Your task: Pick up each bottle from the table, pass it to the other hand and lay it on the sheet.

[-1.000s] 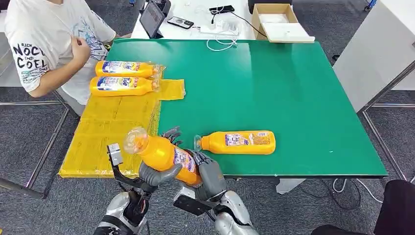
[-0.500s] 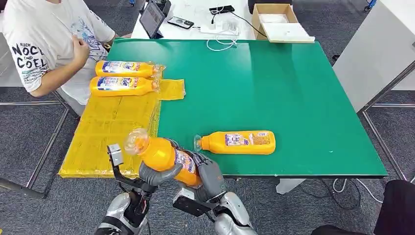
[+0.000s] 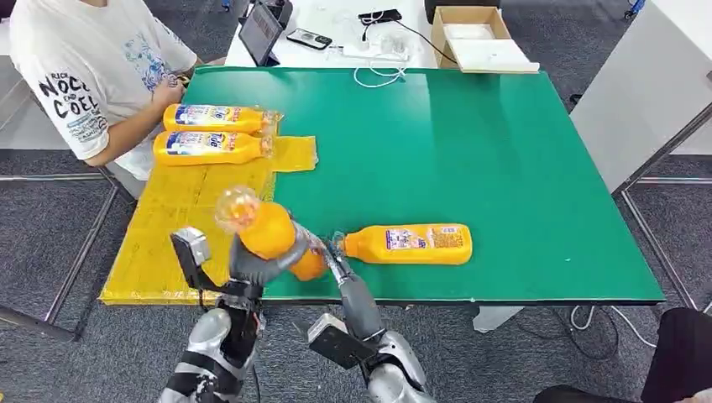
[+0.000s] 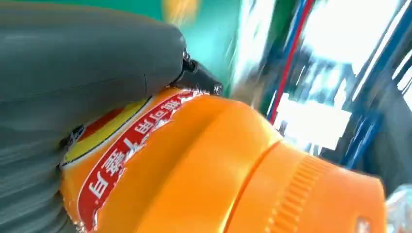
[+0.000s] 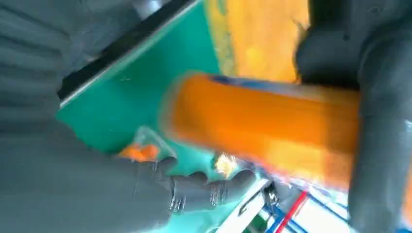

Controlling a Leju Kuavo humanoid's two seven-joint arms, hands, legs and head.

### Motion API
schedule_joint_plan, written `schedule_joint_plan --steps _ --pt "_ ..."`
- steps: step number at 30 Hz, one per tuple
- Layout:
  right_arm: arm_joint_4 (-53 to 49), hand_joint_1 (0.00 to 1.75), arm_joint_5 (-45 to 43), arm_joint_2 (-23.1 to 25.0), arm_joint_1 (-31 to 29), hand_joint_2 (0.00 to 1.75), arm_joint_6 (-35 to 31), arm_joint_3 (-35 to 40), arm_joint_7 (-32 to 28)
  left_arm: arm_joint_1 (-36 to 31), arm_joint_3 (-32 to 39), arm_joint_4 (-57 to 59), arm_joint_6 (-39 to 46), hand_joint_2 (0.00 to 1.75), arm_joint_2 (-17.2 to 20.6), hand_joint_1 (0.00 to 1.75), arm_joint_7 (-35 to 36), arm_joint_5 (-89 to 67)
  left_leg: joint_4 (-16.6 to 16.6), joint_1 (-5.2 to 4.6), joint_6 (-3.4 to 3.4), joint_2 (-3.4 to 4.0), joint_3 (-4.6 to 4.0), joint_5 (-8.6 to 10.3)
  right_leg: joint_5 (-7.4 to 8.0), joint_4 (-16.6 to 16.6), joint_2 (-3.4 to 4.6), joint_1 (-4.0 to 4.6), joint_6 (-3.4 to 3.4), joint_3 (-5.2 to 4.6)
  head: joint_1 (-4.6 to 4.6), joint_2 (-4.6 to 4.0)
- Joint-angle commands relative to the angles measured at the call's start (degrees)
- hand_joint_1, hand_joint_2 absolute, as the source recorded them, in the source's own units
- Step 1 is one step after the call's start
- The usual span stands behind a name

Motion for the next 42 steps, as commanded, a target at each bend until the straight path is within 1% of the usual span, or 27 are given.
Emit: schedule_joint_plan --steps 1,2,3,4,5,7,8,9,10,11,12,14,15,16,17,18,21,27,29,31,32,33,34,35,36,37,42 --pt "-10.5 0.0 -4.0 -2.3 0.7 0.0 1.0 -1.7 -0.7 -11.9 8.2 4.8 12.5 1.75 0.7 1.75 -3.7 -8.7 0.0 0.03 0.05 -0.14 0.05 0.02 -0.05 0.0 -0.19 0.04 -0.08 0.12 0.02 0.0" --pt "-10.8 0.0 -4.4 -2.4 0.7 0.0 0.8 -1.7 -1.1 -13.0 8.8 6.2 16.1 1.75 1.1 1.75 -4.9 -11.5 0.0 0.04 0.07 -0.18 0.19 -0.02 -0.1 0.0 -0.22 0.07 -0.11 0.29 0.05 0.0" --pt "-11.9 0.0 -4.3 -2.0 1.0 0.0 -1.7 -2.1 -2.9 -14.6 9.8 8.5 18.4 1.75 1.6 1.75 -5.2 -13.2 0.0 0.04 0.1 -0.16 0.28 -0.07 -0.13 0.0 -0.18 0.07 -0.14 0.38 0.02 0.0" --pt "-12.4 0.0 -4.0 -1.9 1.2 0.0 -2.8 -2.1 -3.5 -15.3 10.0 9.5 19.1 1.75 2.2 1.75 -5.4 -14.0 0.0 0.02 0.06 -0.11 0.14 0.0 -0.05 0.0 -0.1 0.04 -0.08 0.21 0.05 0.0" --pt "-13.0 0.0 -4.0 -2.0 1.3 0.0 -2.9 -1.9 -3.4 -15.8 10.3 10.4 18.9 1.75 2.3 1.75 -5.5 -14.0 0.0 0.03 0.08 -0.11 0.29 -0.07 -0.11 0.0 -0.12 0.06 -0.13 0.37 0.02 0.0" --pt "-13.0 0.0 -4.0 -2.0 1.3 0.0 -2.9 -1.9 -3.4 -15.8 10.3 10.4 18.9 1.75 2.3 1.75 -5.5 -14.0 0.0 0.01 0.04 -0.12 0.14 0.01 -0.05 0.0 -0.1 0.02 -0.08 0.22 0.05 0.0" --pt "-13.0 0.0 -4.0 -2.0 1.3 0.0 -2.9 -1.9 -3.4 -15.8 10.3 10.4 18.9 1.75 2.3 1.75 -5.5 -14.0 0.0 0.02 0.05 -0.08 0.33 -0.06 -0.11 0.0 -0.09 0.04 -0.14 0.4 0.03 0.0" --pt "-13.6 0.0 -3.9 -1.4 1.7 0.0 -5.5 -2.5 -4.6 -16.1 9.8 11.6 22.7 1.75 2.6 1.75 -5.6 -17.4 0.0 0.01 0.06 -0.09 0.44 -0.11 -0.16 0.0 -0.11 0.05 -0.17 0.52 0.02 0.0" --pt "-14.7 0.0 -4.7 -1.1 2.1 0.0 -7.4 -2.7 -5.4 -17.2 9.6 13.5 22.7 1.75 3.1 1.75 -4.0 -18.4 0.0 0.02 0.05 -0.12 0.3 -0.06 -0.11 0.0 -0.12 0.04 -0.13 0.39 0.05 0.0" --pt "-17.2 0.0 -5.4 -1.1 2.5 0.0 -10.1 -2.6 -5.4 -18.5 9.8 16.1 27.9 1.75 3.9 1.75 -3.9 -22.7 0.0 0.01 0.03 -0.11 0.16 -0.01 -0.06 0.0 -0.09 0.02 -0.09 0.23 0.05 0.0" --pt "-20.5 0.0 -6.4 -1.5 2.9 0.0 -13.1 -1.7 -5.4 -20.7 9.0 20.5 31.2 1.75 5.4 1.75 -2.9 -27.7 0.0 0.0 0.05 -0.13 0.33 -0.07 -0.14 0.0 -0.14 0.03 -0.15 0.41 0.02 0.0" --pt "-21.9 0.0 -7.3 -2.0 2.9 0.0 -15.3 -1.1 -5.4 -23.7 10.2 27.0 34.8 1.75 6.5 1.75 -3.1 -32.0 0.0 0.01 0.02 -0.16 0.1 0.02 -0.05 0.0 -0.13 0.02 -0.08 0.16 0.05 0.0" --pt "-23.1 0.0 -8.0 -2.1 3.0 0.0 -16.2 -1.1 -5.4 -25.3 9.5 31.0 37.2 1.75 7.6 1.75 -1.4 -37.1 0.0 0.01 0.04 -0.15 0.28 -0.05 -0.13 0.1 -0.15 0.04 -0.15 0.34 0.02 0.0" --pt "-23.6 0.0 -8.1 -2.0 3.0 0.0 -16.9 -1.3 -5.4 -26.8 7.3 35.8 39.2 1.75 9.4 1.75 1.8 -43.9 0.0 0.0 0.02 -0.13 0.09 0.03 -0.03 0.0 -0.08 0.0 -0.07 0.14 0.05 0.0" --pt "-23.8 0.0 -9.1 -2.0 3.0 0.0 -17.1 -1.6 -5.4 -27.2 8.2 37.5 39.2 1.75 9.6 1.75 4.8 -49.9 0.0 0.01 0.02 -0.1 0.15 0.02 -0.02 0.0 -0.05 0.02 -0.08 0.19 0.02 0.0" --pt "-23.8 0.0 -9.1 -2.1 2.8 0.0 -17.2 -1.6 -5.4 -27.1 8.9 37.8 39.2 1.75 9.7 1.75 3.9 -49.9 0.0 0.02 0.03 -0.09 0.32 -0.02 -0.07 0.0 -0.09 0.04 -0.14 0.35 0.0 0.0" --pt "-23.8 0.0 -9.1 -2.1 2.8 0.0 -17.2 -1.6 -5.4 -27.1 8.9 37.8 39.2 1.75 9.7 1.75 3.9 -49.9 0.0 0.03 0.05 -0.01 0.35 -0.04 -0.09 0.0 -0.06 0.05 -0.14 0.37 0.02 0.0" --pt "-23.8 0.0 -9.1 -2.1 2.8 0.0 -17.2 -1.6 -5.4 -27.1 8.9 37.8 39.2 1.75 9.7 1.75 3.9 -49.9 0.0 0.03 0.04 -0.03 0.18 -0.02 -0.06 0.0 -0.07 0.03 -0.08 0.23 0.05 0.0" --pt "-24.1 0.0 -10.3 -2.4 2.7 0.0 -18.4 -1.3 -5.4 -28.2 7.1 42.4 39.2 1.75 10.3 1.75 9.1 -59.1 0.0 0.03 0.05 -0.06 0.26 -0.05 -0.1 0.0 -0.09 0.05 -0.11 0.34 0.05 0.0" --pt "-24.4 0.0 -10.8 -2.4 2.7 0.0 -18.5 -1.6 -5.4 -28.3 7.0 43.3 39.2 1.75 10.7 1.75 9.8 -60.8 0.0 0.02 0.05 -0.03 0.32 -0.08 -0.11 0.0 -0.06 0.04 -0.13 0.38 0.05 0.0" --pt "-24.4 0.0 -11.3 -2.3 2.7 0.0 -18.6 -1.9 -5.4 -28.5 6.3 45.1 39.2 1.75 11.2 1.75 11.8 -64.3 0.0 0.02 0.04 -0.05 0.16 -0.01 -0.04 0.0 -0.04 0.03 -0.08 0.23 0.05 0.0" --pt "-24.0 0.0 -11.9 -2.1 2.6 0.0 -18.4 -2.5 -5.4 -28.9 4.8 48.0 38.3 1.75 12.2 1.75 15.0 -68.4 0.0 0.03 0.05 -0.02 0.33 -0.07 -0.09 0.0 -0.03 0.06 -0.14 0.39 0.05 0.0" --pt "-23.6 0.0 -11.9 -1.9 2.5 0.0 -18.3 -3.0 -5.4 -28.8 4.4 48.8 38.2 1.75 12.6 1.75 16.0 -69.9 0.0 0.03 0.04 0.03 0.25 -0.04 -0.05 0.0 0.02 0.05 -0.11 0.29 0.05 0.0" --pt "-22.6 0.0 -11.8 -1.4 2.3 0.0 -17.4 -3.9 -5.4 -28.6 2.9 50.4 36.8 1.75 13.7 1.75 19.1 -74.4 -0.1 0.02 0.02 0.04 0.19 -0.01 -0.02 0.0 0.06 0.02 -0.07 0.2 0.02 0.0" --pt "-22.1 0.0 -11.7 -1.3 2.2 0.0 -17.0 -4.2 -5.4 -28.5 2.5 51.5 36.0 1.75 14.2 1.75 20.3 -75.9 -0.1 0.02 0.04 0.08 0.37 -0.06 -0.06 0.0 0.06 0.04 -0.13 0.37 0.05 0.0" --pt "-21.5 0.0 -11.5 -1.3 2.0 0.0 -16.5 -4.4 -5.4 -28.4 1.3 52.5 34.9 1.75 14.9 1.75 21.6 -78.4 -0.1 0.01 0.02 0.09 0.25 -0.02 -0.03 0.0 0.06 0.02 -0.09 0.24 0.05 0.0" --pt "-20.0 0.0 -12.0 -0.8 1.6 0.0 -15.3 -5.0 -5.4 -27.3 -0.2 54.0 30.6 1.75 16.1 1.75 23.2 -82.6 0.0 0.04 0.05 0.16 0.4 -0.11 -0.1 0.0 0.08 0.07 -0.13 0.39 0.02 0.0"
